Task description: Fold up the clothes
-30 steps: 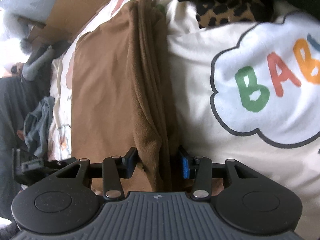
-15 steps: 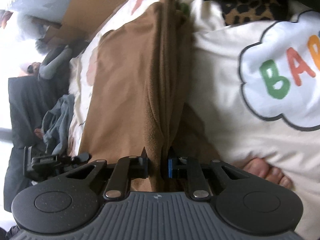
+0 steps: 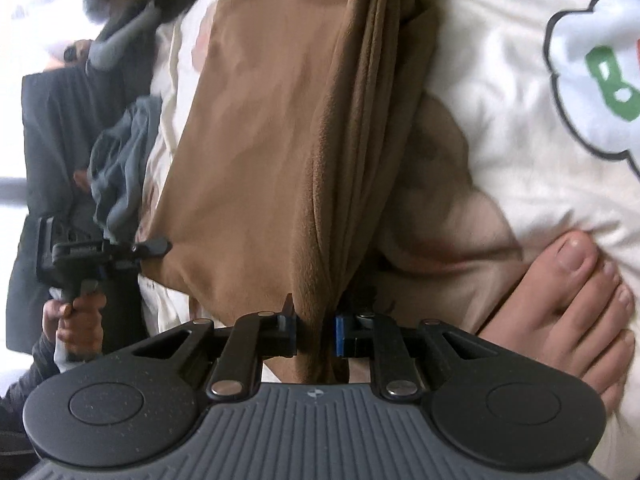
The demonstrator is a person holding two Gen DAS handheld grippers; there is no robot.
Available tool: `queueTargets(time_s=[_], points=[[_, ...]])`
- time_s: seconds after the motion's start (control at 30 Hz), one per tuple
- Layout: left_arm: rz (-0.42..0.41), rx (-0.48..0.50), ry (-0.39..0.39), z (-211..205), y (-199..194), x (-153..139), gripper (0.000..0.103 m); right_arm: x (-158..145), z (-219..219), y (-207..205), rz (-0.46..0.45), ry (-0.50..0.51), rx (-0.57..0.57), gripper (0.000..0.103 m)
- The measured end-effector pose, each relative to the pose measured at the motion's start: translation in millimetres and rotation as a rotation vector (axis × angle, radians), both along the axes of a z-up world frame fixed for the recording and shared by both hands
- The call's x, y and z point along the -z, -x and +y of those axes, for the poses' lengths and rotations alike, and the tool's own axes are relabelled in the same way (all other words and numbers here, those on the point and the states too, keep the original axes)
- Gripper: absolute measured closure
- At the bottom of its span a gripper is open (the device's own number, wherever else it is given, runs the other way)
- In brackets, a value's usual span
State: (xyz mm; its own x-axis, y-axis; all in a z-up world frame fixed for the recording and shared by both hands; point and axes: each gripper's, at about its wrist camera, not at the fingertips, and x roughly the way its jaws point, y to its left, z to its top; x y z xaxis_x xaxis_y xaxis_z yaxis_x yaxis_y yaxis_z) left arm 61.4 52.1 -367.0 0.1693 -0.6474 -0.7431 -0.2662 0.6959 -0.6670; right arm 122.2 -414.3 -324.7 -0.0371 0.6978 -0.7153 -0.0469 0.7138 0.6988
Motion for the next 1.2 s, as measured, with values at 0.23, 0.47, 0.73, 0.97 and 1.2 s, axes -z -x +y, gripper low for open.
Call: queueTargets(time_s=[0.23,0.47,0.73,0.97,1.2], points=[[0.069,0.084,-0.151,0.7,-4.2,8.0,0.078,5.5,2.2,4.9,0.044,0.077,-0.049,0.058],[0.021,0.066,-0.185,10.2,-19.3,-13.2,0.056,-34.0,-38.4,-16.9,-0.064,0.076,0.055,0.046],[-0.039,0.036,-0.218,7.2,-50.4,-28.1,0.044,-57.4,-60.1,-50.0,-0.209,0.111,0.140,0.047],[-0.120,0.041,-0.240,-9.0,-86.6,-39.8,0.040,-53.2,-48.4,-69.4,-0.305,0.173,0.217,0.047],[-0.158,0.069,-0.310,-23.7,-122.4,-47.0,0.038,-53.7,-30.1,-93.2,-0.413,0.191,0.265,0.047]])
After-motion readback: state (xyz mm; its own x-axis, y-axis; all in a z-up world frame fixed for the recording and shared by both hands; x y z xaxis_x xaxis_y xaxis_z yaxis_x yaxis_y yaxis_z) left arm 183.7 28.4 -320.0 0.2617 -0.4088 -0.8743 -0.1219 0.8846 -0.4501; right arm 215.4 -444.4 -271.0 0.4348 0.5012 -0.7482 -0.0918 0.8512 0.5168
